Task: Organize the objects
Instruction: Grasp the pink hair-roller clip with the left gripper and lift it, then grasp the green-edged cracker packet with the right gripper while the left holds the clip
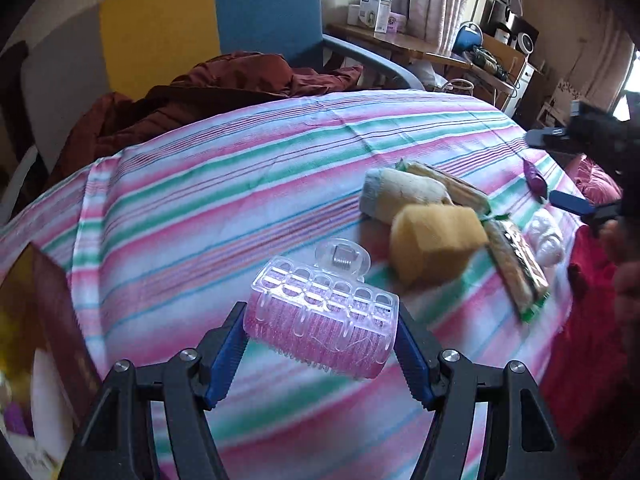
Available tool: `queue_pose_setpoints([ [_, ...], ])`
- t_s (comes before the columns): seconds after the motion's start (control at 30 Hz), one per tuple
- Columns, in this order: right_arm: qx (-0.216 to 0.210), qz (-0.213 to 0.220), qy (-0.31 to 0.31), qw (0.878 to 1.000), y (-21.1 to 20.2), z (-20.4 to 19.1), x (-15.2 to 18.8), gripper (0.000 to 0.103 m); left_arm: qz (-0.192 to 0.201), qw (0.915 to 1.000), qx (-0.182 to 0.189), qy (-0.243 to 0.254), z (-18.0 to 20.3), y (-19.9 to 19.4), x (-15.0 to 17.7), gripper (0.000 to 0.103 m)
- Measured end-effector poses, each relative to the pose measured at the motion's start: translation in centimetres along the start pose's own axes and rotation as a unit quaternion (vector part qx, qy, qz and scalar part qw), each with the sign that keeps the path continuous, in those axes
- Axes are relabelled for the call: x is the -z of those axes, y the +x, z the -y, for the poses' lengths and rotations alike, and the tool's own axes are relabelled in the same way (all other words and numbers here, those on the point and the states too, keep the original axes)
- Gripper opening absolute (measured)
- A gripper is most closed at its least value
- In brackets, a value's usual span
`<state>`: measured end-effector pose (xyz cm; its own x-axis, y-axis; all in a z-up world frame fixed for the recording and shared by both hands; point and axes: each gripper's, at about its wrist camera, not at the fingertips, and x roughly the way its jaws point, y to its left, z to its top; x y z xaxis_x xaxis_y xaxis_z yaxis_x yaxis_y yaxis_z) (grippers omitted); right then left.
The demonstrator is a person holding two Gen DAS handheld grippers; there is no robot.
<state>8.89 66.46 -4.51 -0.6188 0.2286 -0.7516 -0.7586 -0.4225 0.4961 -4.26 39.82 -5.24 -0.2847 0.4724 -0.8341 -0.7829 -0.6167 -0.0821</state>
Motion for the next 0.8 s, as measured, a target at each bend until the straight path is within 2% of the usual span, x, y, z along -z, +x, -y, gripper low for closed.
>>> queue_pose_setpoints([
  [0.13, 0.065, -0.055, -0.046, 0.995, 2.5, -0.8, 1.0, 0.083, 0.009, 0.9999, -0.001, -0.012, -0.1, -2.5, 1.9, 0.07],
  [0.2, 0.112, -0.088, -0.082, 0.986, 4.2, -1.5, 1.9, 0.083, 0.015, 0.9996, 0.004, -0.025, -0.5, -4.0, 2.8, 0.07],
  [0.3, 0.157, -0.115, -0.121, 0.973, 5.8, -2.1, 3.1, 0.083, 0.024, 0.9988, 0.006, -0.041, -1.2, -5.6, 3.8, 0.07],
  [0.47, 0.194, -0.141, -0.148, 0.959, 7.4, -2.4, 4.4, 0.083, 0.042, 0.9975, 0.007, -0.056, -2.1, -8.4, 5.5, 0.07],
  [0.63, 0.208, -0.142, -0.162, 0.954, 7.7, -2.4, 5.3, 0.082, 0.06, 0.9958, 0.003, -0.07, -3.1, -10.6, 7.0, 0.07],
  [0.73, 0.203, -0.134, -0.178, 0.953, 7.5, -2.8, 5.8, 0.067, 0.066, 0.9945, 0.0, -0.082, -3.8, -11.5, 7.8, 0.07],
  [0.8, 0.2, -0.127, -0.183, 0.954, 7.2, -3.1, 6.1, 0.052, 0.069, 0.9936, -0.002, -0.09, -4.2, -12.1, 8.4, 0.07],
])
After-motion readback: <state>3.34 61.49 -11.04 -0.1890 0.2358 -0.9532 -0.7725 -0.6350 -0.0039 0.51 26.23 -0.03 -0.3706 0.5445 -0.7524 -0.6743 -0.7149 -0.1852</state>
